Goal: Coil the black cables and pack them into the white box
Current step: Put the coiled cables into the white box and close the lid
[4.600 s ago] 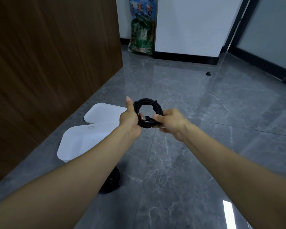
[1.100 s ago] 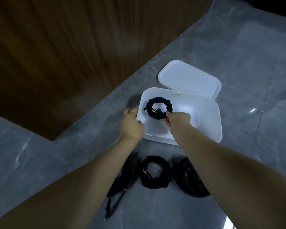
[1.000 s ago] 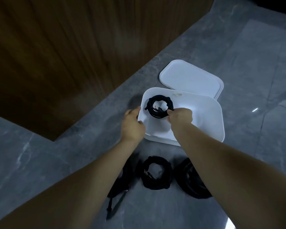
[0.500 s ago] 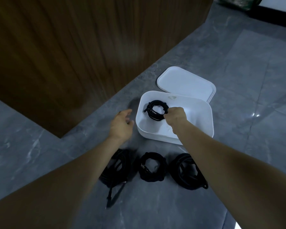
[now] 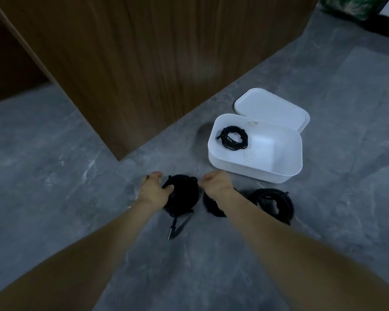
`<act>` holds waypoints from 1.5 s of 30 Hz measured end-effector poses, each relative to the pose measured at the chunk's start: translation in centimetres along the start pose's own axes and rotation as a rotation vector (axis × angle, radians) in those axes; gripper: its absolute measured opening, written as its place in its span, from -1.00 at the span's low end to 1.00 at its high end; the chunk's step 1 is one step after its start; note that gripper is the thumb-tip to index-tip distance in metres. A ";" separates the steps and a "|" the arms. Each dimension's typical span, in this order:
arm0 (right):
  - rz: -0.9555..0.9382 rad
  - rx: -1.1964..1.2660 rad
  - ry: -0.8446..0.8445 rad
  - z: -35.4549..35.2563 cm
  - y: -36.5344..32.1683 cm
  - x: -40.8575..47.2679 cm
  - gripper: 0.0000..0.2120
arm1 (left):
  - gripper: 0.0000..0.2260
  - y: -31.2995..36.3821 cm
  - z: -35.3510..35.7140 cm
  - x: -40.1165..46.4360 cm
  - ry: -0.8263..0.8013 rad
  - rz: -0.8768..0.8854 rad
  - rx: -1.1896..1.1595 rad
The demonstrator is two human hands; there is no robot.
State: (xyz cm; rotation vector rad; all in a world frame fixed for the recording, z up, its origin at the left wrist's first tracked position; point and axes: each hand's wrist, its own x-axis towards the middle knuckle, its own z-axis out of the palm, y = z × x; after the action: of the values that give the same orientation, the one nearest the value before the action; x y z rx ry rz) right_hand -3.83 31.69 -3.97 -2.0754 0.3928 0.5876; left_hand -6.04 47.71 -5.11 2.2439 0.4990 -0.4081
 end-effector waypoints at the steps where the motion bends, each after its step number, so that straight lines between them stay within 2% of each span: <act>1: 0.012 -0.007 -0.033 0.8 0.4 -0.2 -0.74 | -0.48 -0.7 0.0 -0.2 -0.021 -0.066 -0.044; 4: 0.076 0.001 -0.095 3.2 1.2 -0.4 -0.73 | -0.40 -2.3 -0.1 -0.5 -0.051 -0.211 -0.208; 7: 0.116 0.046 -0.067 4.4 1.4 -0.3 -0.63 | -0.40 -3.0 -0.2 -1.1 -0.182 -0.244 -0.270; 9: 0.135 0.064 -0.029 4.6 1.2 -0.1 -0.66 | -0.55 -3.0 -0.1 -1.6 -0.263 -0.195 -0.260; 10: 0.145 0.085 -0.023 4.6 1.1 0.1 -0.68 | -0.54 -2.9 -0.1 -1.8 -0.275 -0.171 -0.264; 13: 0.246 0.275 -0.048 4.4 0.7 0.1 -0.72 | -0.40 -2.9 -0.2 -1.7 -0.247 -0.082 -0.209; 15: 0.282 0.364 -0.085 3.9 0.3 -0.1 -0.74 | -0.40 -2.7 -0.8 -1.7 -0.221 -0.020 -0.206; 19: 0.203 0.471 -0.102 1.2 -1.6 -1.2 -0.95 | -0.26 -1.2 -2.6 -1.5 -0.191 0.078 -0.178; 27: 0.054 0.641 0.009 -8.0 -4.5 -2.5 -0.94 | -0.27 8.4 -3.9 -1.1 -0.112 0.344 -0.124; 29: 0.032 0.690 0.062 -10.9 -4.7 -2.3 -0.88 | -0.27 11.4 -3.0 -0.6 -0.124 0.383 -0.145; 32: 0.026 0.675 0.144 -14.5 -4.5 -1.0 -0.93 | -0.27 15.2 -0.8 0.4 -0.134 0.435 -0.122; 34: 0.042 0.681 0.196 -16.2 -3.8 0.6 -0.85 | -0.28 17.0 0.9 1.5 -0.150 0.456 -0.117; 39: 0.106 0.705 0.222 -16.9 -1.9 4.4 -0.77 | -0.46 18.5 4.0 4.6 -0.166 0.450 0.047; 45: 0.172 0.708 0.211 -14.3 -0.9 8.6 -0.89 | -0.54 17.4 5.3 8.2 -0.087 0.401 0.430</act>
State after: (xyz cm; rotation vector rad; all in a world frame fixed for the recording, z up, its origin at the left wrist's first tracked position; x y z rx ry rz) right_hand 7.41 19.65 -1.35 -1.4271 0.7821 0.2650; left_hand 8.67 34.81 -1.12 2.6442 -0.1042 -0.4288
